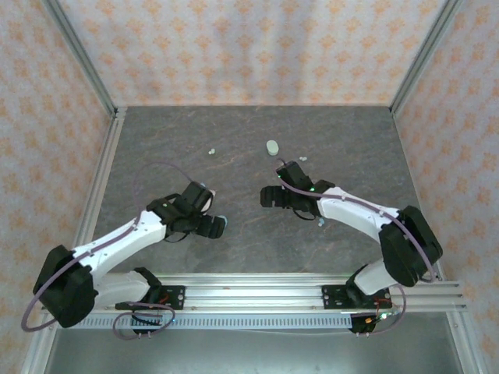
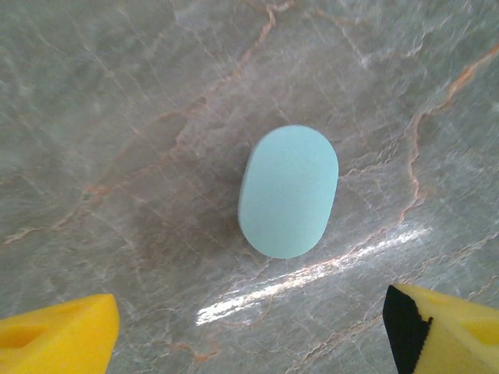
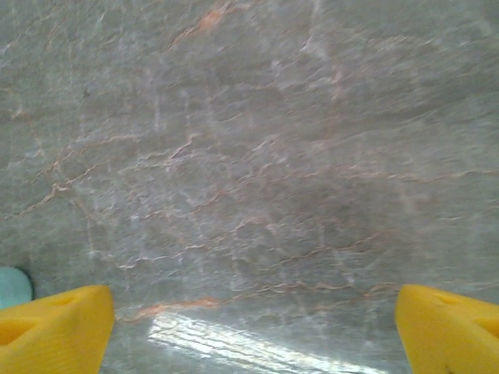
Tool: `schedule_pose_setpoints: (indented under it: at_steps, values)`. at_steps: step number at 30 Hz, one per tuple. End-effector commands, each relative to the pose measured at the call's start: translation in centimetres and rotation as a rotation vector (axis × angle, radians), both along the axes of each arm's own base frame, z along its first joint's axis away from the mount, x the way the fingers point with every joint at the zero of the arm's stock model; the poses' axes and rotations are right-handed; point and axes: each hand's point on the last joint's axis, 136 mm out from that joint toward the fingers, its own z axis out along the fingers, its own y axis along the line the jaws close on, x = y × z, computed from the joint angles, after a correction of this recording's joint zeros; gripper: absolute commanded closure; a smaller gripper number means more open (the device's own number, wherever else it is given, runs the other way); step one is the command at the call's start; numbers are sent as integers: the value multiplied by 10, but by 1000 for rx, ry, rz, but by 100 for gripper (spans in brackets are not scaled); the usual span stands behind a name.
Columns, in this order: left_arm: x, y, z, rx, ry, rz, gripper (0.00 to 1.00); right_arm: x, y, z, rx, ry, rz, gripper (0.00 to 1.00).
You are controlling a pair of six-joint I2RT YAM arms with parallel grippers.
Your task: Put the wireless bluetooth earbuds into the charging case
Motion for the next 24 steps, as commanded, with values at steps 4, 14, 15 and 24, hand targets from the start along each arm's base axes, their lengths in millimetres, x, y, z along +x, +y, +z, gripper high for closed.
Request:
schedule_pose_setpoints:
  at_steps: [4,14,15,24]
  values:
    - [12,-17,-8,71,8,-100,20,-1,25,-9,117,89,-33,12]
    - [18,-11,-8,185,42,-171,24,16,28,22,88,54,-51,10]
    - [16,-14,-10,166,47,-173,24,13,23,18,78,58,-69,10]
    - [17,-38,-33,92,118,-173,25,7,23,-8,101,114,-111,10]
